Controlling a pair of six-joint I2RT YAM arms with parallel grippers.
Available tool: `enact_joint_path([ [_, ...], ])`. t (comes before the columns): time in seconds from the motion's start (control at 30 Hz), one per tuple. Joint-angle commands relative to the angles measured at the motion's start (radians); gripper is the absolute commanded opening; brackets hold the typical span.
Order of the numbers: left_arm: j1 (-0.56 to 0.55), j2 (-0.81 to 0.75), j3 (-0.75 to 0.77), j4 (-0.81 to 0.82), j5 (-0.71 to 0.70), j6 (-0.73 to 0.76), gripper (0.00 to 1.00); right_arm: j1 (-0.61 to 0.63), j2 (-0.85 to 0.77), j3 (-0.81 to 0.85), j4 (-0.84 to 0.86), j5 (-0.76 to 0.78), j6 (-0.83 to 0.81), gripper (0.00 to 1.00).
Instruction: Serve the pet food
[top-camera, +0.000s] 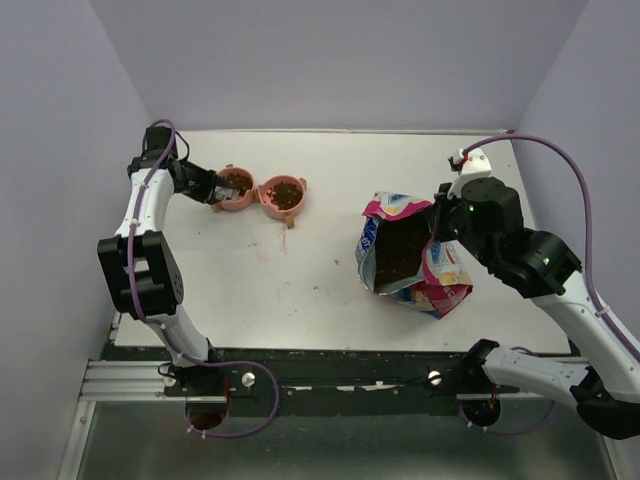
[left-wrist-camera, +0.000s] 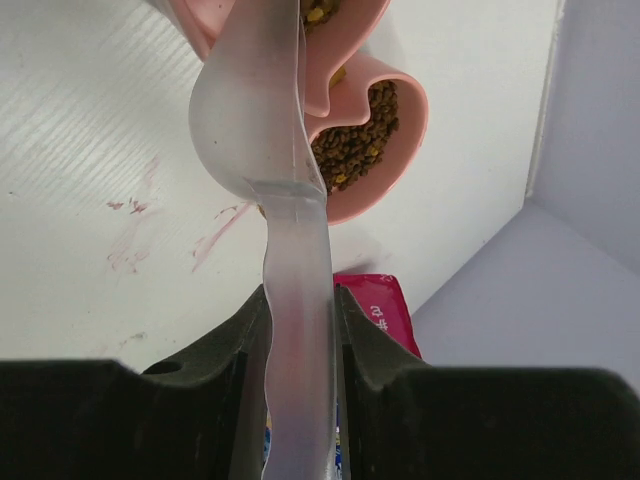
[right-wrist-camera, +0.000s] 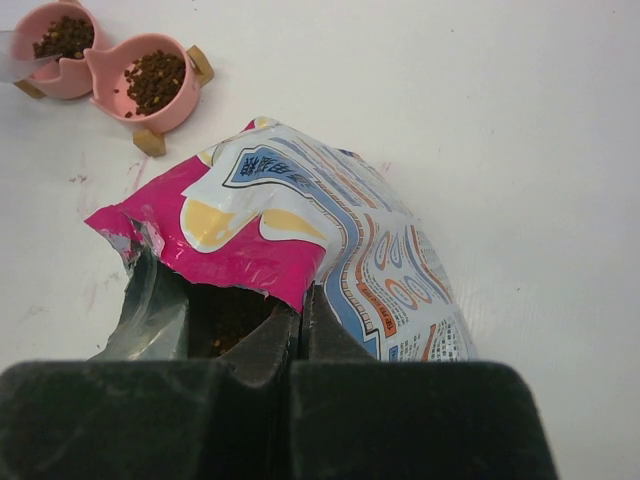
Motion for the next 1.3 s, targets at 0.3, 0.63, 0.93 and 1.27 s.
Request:
enact_joint_path([
  [0.3,-0.085,0.131,0.283,-0.377,-0.308,0.026,0.00,0.005,-0.068,0.033,0.146,0.043,0.005,0.01],
  [0.63,-0.123,0.152,0.413,-0.456,-0.383,0.042,0.00,0.005,-0.076,0.026,0.144,0.045,0.008,0.00],
  [0.93,-0.138,0.153,0.433,-0.467,-0.379,0.043,0.00,0.005,-0.074,0.031,0.144,0.043,0.006,0.00],
  [1.27,-0.137,0.119,0.460,-0.450,-0.338,0.080,0.00,0.005,-0.069,0.031,0.143,0.037,0.011,0.00],
])
